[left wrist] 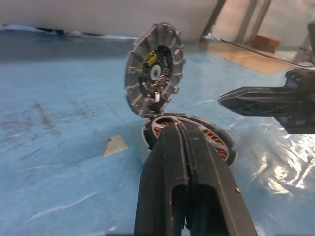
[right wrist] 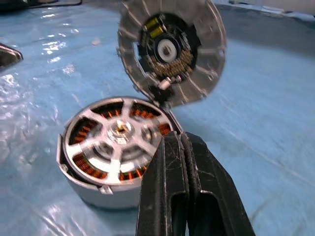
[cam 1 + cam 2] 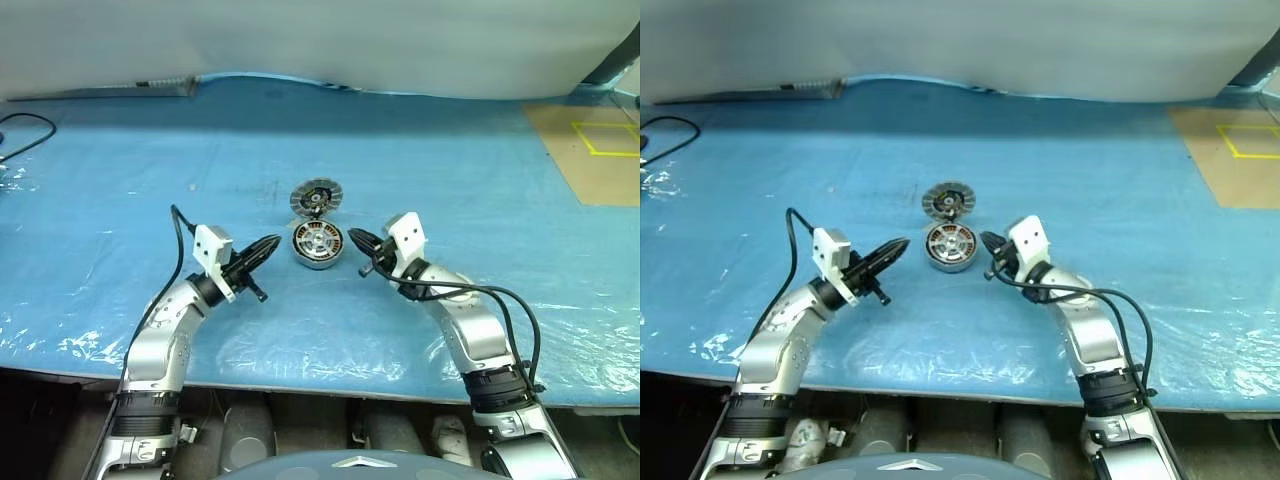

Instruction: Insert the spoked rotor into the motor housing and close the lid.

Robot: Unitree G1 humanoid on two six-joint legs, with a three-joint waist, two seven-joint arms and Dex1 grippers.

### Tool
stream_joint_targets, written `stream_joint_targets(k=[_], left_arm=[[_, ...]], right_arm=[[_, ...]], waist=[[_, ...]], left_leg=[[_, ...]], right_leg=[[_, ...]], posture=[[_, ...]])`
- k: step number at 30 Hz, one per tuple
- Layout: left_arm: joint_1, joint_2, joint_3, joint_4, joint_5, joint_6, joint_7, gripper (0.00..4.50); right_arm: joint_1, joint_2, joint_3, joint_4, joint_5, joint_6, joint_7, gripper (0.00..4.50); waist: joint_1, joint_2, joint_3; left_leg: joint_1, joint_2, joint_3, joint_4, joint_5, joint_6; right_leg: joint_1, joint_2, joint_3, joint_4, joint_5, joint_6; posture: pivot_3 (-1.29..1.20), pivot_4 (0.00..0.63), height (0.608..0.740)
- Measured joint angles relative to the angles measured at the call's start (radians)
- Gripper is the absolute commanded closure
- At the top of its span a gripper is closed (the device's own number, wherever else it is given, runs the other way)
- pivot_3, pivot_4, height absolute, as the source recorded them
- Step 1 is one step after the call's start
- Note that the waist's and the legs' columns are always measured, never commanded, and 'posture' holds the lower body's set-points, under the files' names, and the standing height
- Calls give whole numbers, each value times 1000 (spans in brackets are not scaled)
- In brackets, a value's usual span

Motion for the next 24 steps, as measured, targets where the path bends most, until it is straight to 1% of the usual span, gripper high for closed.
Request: stream_joint_targets(k=[2, 5, 8, 11, 18, 24], left_arm=[[27, -3, -3, 28, 3, -36, -1, 4461], [37, -11, -11, 49, 3, -58, 3, 4461], [37, -18, -23, 50, 1, -70, 7, 4461], [43, -7, -46, 57, 8, -79, -3, 4461], [48, 2, -95, 137, 43, -143, -12, 4461], [48, 3, -115, 161, 45, -165, -20, 4461]], right_arm=[[-41, 16, 21, -36, 20, 111, -3, 4500], [-95, 37, 53, -36, 21, 219, -23, 4500], [-130, 65, 88, -30, 13, 269, -42, 4500], [-156, 91, 124, 11, -5, 279, -55, 4500], [-205, 137, 194, 141, -53, 257, -74, 4500], [-241, 170, 196, 191, -69, 249, -79, 4500]], waist=[[0, 0, 0], [1, 0, 0], [2, 0, 0], [2, 0, 0], [0, 0, 0], [0, 0, 0]], left_leg=[[0, 0, 0, 0, 0, 0], [0, 0, 0, 0, 0, 0], [0, 0, 0, 0, 0, -1], [0, 0, 0, 0, 0, -1], [2, 0, 0, 0, 0, -1], [3, 0, 1, 0, 0, -1]], right_leg=[[0, 0, 0, 0, 0, 0], [0, 0, 0, 0, 0, 0], [0, 0, 0, 0, 0, 0], [0, 0, 0, 0, 1, 2], [0, 0, 1, 2, 2, 4], [0, 0, 2, 4, 2, 4]], posture=[[0, 150, 740], [0, 150, 740], [0, 150, 740], [0, 150, 740], [0, 150, 740], [0, 150, 740]])
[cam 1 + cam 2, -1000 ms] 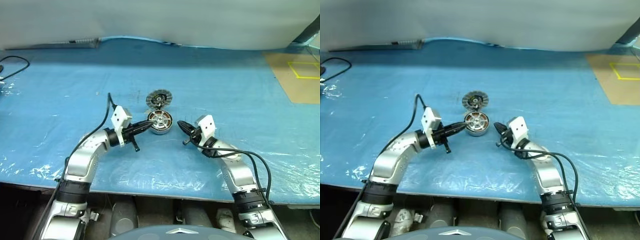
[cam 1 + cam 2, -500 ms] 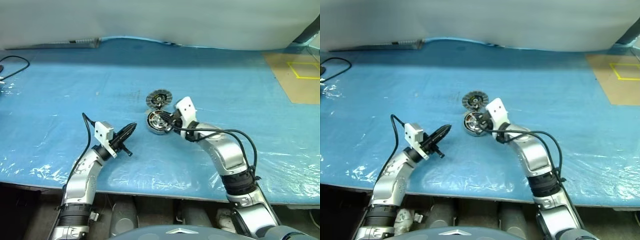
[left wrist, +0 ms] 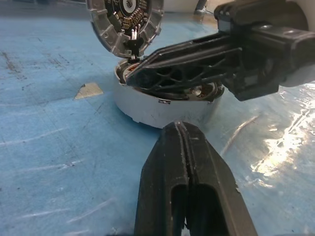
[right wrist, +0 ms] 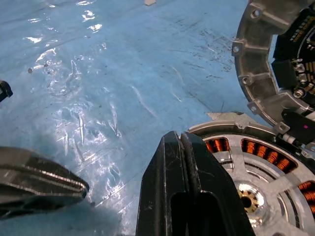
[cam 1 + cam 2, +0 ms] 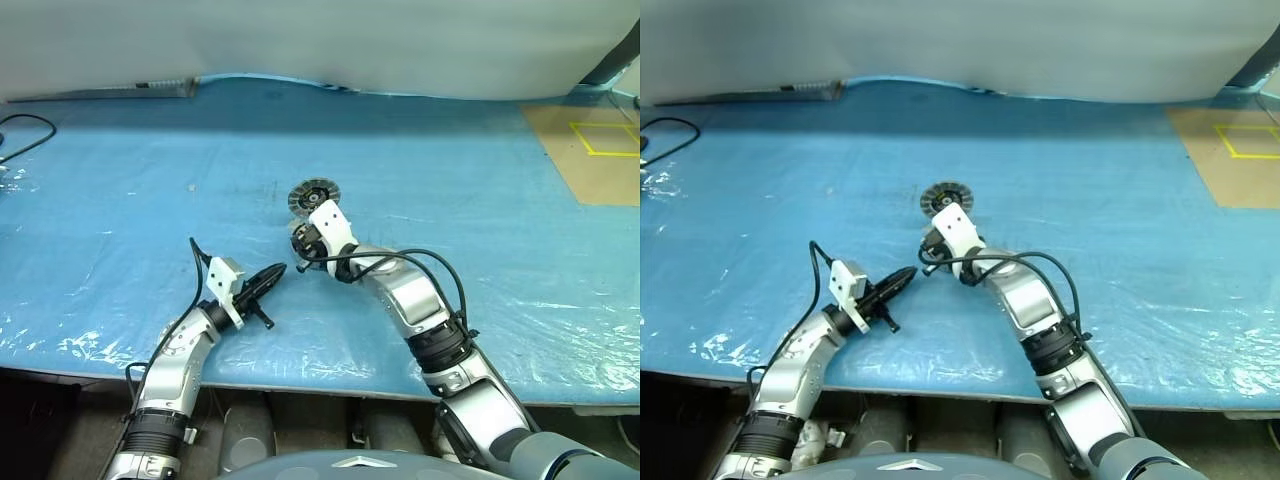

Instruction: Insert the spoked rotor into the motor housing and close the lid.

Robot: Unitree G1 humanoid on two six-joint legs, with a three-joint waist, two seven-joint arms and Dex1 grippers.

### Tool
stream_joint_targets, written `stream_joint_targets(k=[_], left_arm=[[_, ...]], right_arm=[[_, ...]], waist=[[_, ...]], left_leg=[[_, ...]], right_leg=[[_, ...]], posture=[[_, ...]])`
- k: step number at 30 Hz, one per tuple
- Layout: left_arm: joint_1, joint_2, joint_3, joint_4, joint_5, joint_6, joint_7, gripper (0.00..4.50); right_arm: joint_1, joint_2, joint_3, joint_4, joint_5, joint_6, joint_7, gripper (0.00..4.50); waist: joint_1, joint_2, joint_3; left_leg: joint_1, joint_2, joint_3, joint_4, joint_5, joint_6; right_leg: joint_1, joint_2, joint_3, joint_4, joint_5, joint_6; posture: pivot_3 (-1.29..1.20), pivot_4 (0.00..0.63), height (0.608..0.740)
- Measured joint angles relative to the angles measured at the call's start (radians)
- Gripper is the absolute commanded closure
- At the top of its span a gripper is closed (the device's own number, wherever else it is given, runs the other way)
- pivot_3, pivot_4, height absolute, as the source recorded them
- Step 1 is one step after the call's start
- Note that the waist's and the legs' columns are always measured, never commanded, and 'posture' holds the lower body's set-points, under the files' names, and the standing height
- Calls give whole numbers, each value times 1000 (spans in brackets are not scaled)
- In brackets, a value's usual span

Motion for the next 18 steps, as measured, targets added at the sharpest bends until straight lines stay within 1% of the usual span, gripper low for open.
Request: stream_joint_targets(k=[2, 5, 7, 11, 13, 15, 18], left_arm=[[0, 0, -2, 0, -1, -1, -1, 4461], [0, 1, -2, -1, -2, -1, -1, 4461], [-1, 1, -4, -2, -3, -1, -1, 4461], [-1, 9, -6, -4, -4, 1, -7, 4461], [-1, 14, -11, -4, -5, 3, -13, 4461], [-2, 16, -17, -5, -6, 8, -13, 4461], [-7, 16, -30, -7, -12, 12, -19, 4461]], right_arm=[[-3, -3, -15, -8, 13, 17, 12, 4500], [-20, -49, -57, -63, 56, 59, 60, 4500], [-41, -104, -87, -108, 76, 78, 98, 4500], [-75, -270, -111, -131, 80, 74, 187, 4500], [-97, -354, -101, -100, 57, 56, 231, 4500], [-135, -399, -89, -37, 17, 33, 240, 4500], [-206, -388, -79, 119, -45, -44, 217, 4500]], waist=[[1, 0, 0], [2, 0, 0], [2, 0, 0], [4, 0, 0], [3, 0, 0], [-1, 0, 0], [-8, 0, 0]], left_leg=[[0, 0, 0, 0, 0, 0], [0, 0, 0, 0, 0, 0], [0, 0, 0, 1, 0, 0], [3, 0, 0, 2, 0, 0], [3, 0, 0, 2, 0, 0], [5, 0, 1, 2, 0, 0], [7, 0, 2, 4, 0, 0]], right_leg=[[0, 0, 0, 0, 0, 0], [0, 0, 0, 0, 0, 0], [1, 0, 0, 1, 0, 1], [3, 0, 0, 1, 0, 0], [4, 0, 1, 2, 0, 0], [4, 0, 2, 4, -2, -3], [3, 0, 4, 7, -2, -4]], posture=[[0, 150, 740], [0, 150, 740], [0, 150, 740], [0, 150, 740], [0, 150, 740], [0, 150, 740], [0, 150, 740]])
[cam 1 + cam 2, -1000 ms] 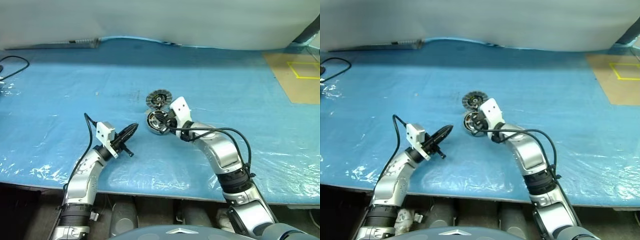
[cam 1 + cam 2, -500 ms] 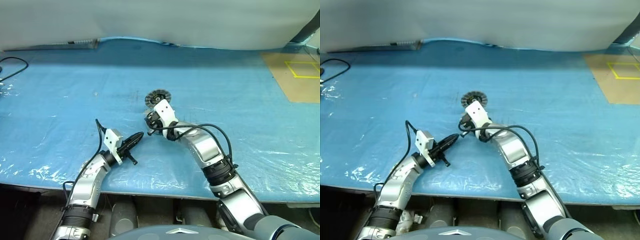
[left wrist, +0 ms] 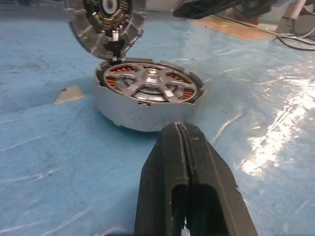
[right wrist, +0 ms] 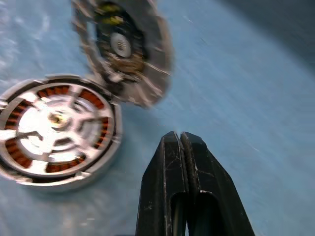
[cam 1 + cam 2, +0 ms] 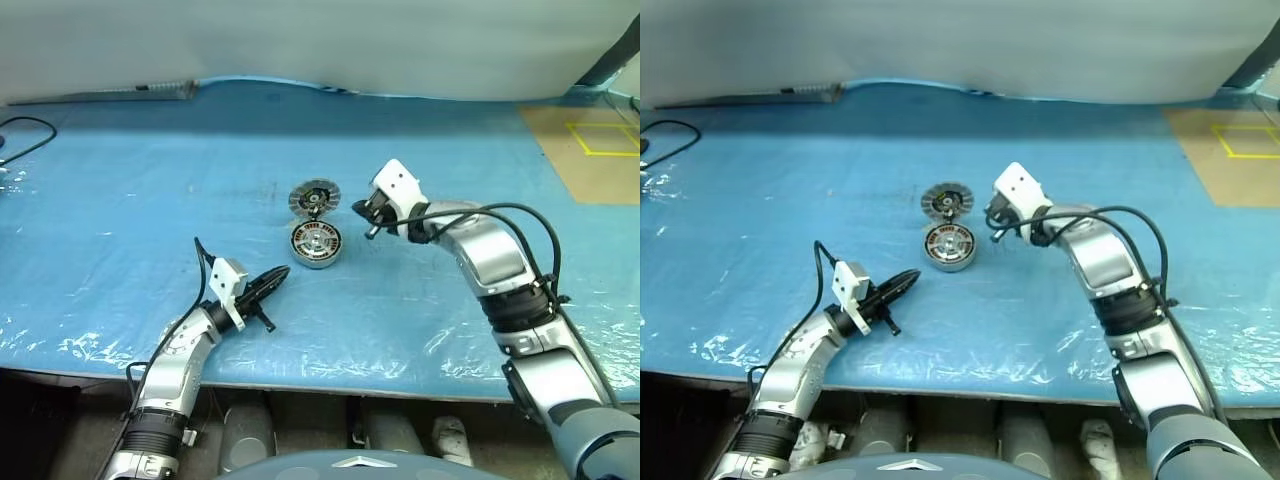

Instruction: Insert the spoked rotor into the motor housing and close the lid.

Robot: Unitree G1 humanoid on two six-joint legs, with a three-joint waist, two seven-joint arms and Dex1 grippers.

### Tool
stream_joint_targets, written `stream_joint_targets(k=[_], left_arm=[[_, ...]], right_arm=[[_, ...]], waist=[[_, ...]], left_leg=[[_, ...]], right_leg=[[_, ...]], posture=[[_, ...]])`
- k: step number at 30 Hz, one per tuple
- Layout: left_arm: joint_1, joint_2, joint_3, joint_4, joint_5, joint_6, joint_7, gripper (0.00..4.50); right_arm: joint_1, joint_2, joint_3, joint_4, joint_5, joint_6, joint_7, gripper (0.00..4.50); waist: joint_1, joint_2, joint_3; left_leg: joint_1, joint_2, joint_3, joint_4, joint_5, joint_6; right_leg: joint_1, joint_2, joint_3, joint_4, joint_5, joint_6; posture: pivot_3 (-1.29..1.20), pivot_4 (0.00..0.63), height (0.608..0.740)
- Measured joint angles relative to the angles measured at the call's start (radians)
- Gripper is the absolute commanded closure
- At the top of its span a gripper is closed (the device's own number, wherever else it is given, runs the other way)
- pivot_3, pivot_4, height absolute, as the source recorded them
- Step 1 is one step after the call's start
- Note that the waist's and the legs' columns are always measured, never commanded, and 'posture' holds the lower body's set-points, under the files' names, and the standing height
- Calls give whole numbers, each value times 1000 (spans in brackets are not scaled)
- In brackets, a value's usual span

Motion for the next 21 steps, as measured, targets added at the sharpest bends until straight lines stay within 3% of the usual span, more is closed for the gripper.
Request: stream_joint_targets(k=[10, 14, 21], left_arm=[[-13, 7, -4, 1, -9, 2, -9, 4461], [-13, 10, -5, 1, -9, 2, -12, 4461], [-13, 10, -10, -1, -9, 3, -10, 4461]], right_arm=[[-200, 177, -74, 619, -21, -499, -18, 4500], [-298, 242, -172, 807, 61, -587, 114, 4500], [-401, 280, -231, 955, 92, -604, 342, 4500]], waist=[[-14, 0, 0], [-15, 0, 0], [-13, 0, 0]], left_leg=[[-6, 0, 1, 3, 0, 1], [-9, 2, 1, 5, 0, 9], [-13, 8, 1, 9, 0, 10]], right_leg=[[-5, 0, 0, 1, 0, 0], [-8, 0, -1, 3, 1, -2], [-8, 1, -6, 4, 1, -4]], posture=[[0, 150, 740], [0, 150, 740], [0, 150, 740]])
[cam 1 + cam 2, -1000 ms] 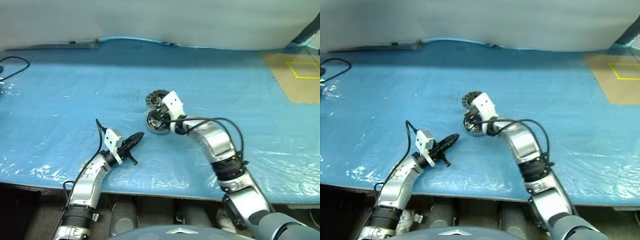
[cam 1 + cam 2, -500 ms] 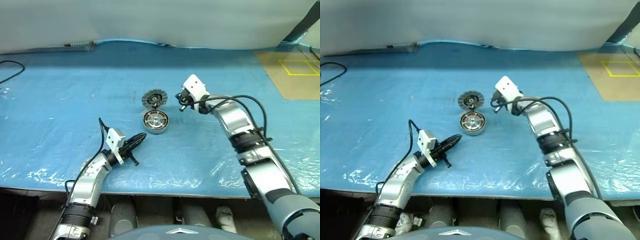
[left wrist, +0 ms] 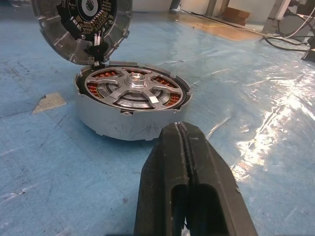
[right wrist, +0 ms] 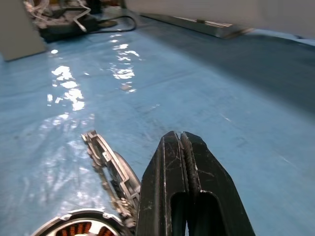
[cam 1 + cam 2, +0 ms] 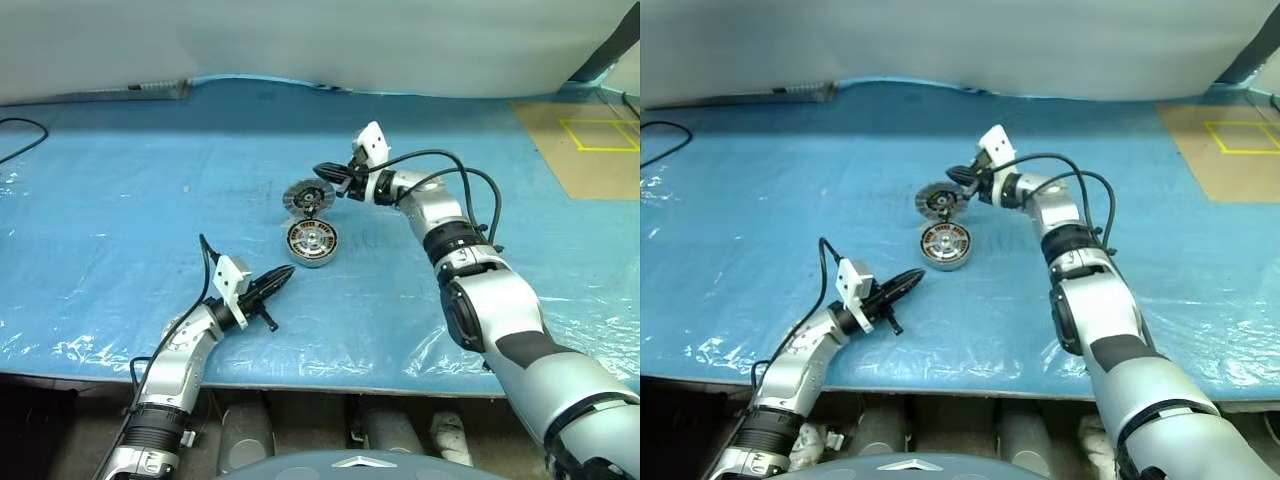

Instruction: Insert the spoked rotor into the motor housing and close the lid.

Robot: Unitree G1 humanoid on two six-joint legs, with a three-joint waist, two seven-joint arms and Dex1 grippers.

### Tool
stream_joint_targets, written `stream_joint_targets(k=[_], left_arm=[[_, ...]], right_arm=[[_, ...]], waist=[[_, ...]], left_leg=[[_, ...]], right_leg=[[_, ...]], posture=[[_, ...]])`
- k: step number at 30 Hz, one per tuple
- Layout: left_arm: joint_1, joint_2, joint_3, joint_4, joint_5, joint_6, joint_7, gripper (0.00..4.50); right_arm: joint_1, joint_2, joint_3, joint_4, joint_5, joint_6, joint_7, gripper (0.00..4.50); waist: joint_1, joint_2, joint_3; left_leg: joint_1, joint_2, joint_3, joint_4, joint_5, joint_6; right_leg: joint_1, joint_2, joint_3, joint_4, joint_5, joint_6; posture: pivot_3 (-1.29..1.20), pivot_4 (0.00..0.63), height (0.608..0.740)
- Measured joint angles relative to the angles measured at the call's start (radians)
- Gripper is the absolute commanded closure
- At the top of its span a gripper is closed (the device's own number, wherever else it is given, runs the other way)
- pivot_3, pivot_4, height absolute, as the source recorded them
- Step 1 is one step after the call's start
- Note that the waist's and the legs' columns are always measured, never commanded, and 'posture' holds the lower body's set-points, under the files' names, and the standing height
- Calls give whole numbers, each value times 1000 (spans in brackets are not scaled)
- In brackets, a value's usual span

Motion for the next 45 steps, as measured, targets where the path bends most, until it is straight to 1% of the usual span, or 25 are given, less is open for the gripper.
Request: stream_joint_targets(k=[4, 8, 13, 17, 21, 24, 27, 29, 30, 32, 34, 35, 36, 41, 43, 45], left_arm=[[0, 1, 0, -4, 0, 6, 8, 4461], [0, 5, 1, -26, 0, 17, 21, 4461], [4, 12, 3, -44, -2, 35, 33, 4461], [10, 14, 2, -60, -3, 48, 40, 4461], [10, 13, 1, -73, -4, 59, 43, 4461], [14, 14, 1, -74, -4, 63, 43, 4461], [20, 17, 2, -76, -5, 63, 44, 4461], [24, 18, 3, -80, -5, 63, 46, 4461], [27, 19, 4, -82, -5, 62, 47, 4490], [37, 21, 6, -83, -5, 62, 48, 4500], [42, 27, 8, -83, -5, 62, 48, 4500], [43, 28, 9, -84, -5, 62, 48, 4500], [42, 30, 10, -84, -5, 62, 48, 4500], [41, 32, 10, -84, -6, 63, 44, 4500], [39, 32, 9, -84, -6, 63, 42, 4500], [37, 33, 10, -82, -6, 63, 39, 4500]], right_arm=[[0, 12, -1, 16, -1, 17, 98, 4500], [31, 29, 38, -26, -17, 52, 203, 4500], [161, 29, 104, -174, -30, 106, 275, 4500], [262, 19, 144, -299, -40, 149, 289, 4500], [332, -10, 161, -436, -42, 187, 268, 4500], [411, -27, 174, -553, -46, 218, 224, 4500], [490, -24, 165, -731, -45, 281, 112, 4500], [524, -1, 146, -854, -45, 330, 11, 4500], [548, 17, 131, -932, -42, 367, -53, 4309], [592, 48, 116, -1041, -28, 432, -136, 3883], [636, 72, 118, -1123, -21, 487, -202, 3259], [657, 83, 118, -1159, -20, 515, -241, 2868], [665, 90, 120, -1175, -20, 531, -267, 2468], [678, 99, 142, -1216, -28, 562, -375, 786], [678, 98, 153, -1215, -32, 562, -399, 786], [672, 88, 175, -1189, -67, 550, -441, 786]], waist=[[0, 0, 0], [0, 0, 0], [3, 0, 0], [3, 0, 0], [3, 0, 0], [4, 0, 0], [2, 0, 0], [-1, 0, 0], [0, 0, 0], [1, 0, 0], [1, 0, 0], [1, 0, 0], [1, 0, 0], [0, 0, 0], [0, 0, 0], [0, 0, 0]], left_leg=[[0, 0, 0, 0, 0, 0], [0, 1, 0, 0, 0, 0], [0, 1, 0, 0, 0, 0], [0, 1, 0, 1, 0, 0], [1, 1, 0, 0, 0, 1], [2, 1, 0, 0, 0, 0], [2, 1, 0, 0, 0, 0], [2, 1, 0, 0, 0, -3], [3, 1, 0, -1, 0, -6], [3, 0, 0, -2, 0, -7], [3, 0, 0, -2, 1, -7], [3, 0, 0, -2, 1, -8], [3, 0, 0, -2, 1, -8], [3, -1, 0, -3, 1, -8], [4, -1, 0, -4, 1, -8], [4, -1, 0, -4, 1, -8]], right_leg=[[0, 0, 0, 0, 0, 0], [0, 0, -1, 0, 0, -1], [0, 0, -1, 0, 0, -1], [0, 0, -1, 0, 0, -1], [1, 0, -1, 0, 0, -1], [2, 0, 0, 0, 0, -1], [2, 0, 0, -1, 0, -1], [2, 1, 0, -1, 0, 0], [2, 1, 0, -1, 0, 0], [2, 1, 1, -2, 0, 0], [2, 1, 1, -3, 0, 0], [2, 1, 1, -3, 0, 0], [2, 1, 1, -3, 0, 0], [2, 1, 1, -3, 0, 1], [2, 1, 1, -3, 0, 1], [2, 1, 2, -4, 0, 1]], posture=[[0, 150, 740], [0, 150, 740], [0, 150, 740], [0, 150, 740], [0, 150, 740], [0, 150, 740], [0, 150, 740], [0, 150, 740], [0, 150, 740], [0, 150, 740], [0, 150, 740], [0, 150, 740], [0, 150, 740], [0, 150, 740], [0, 150, 740], [0, 150, 740]])
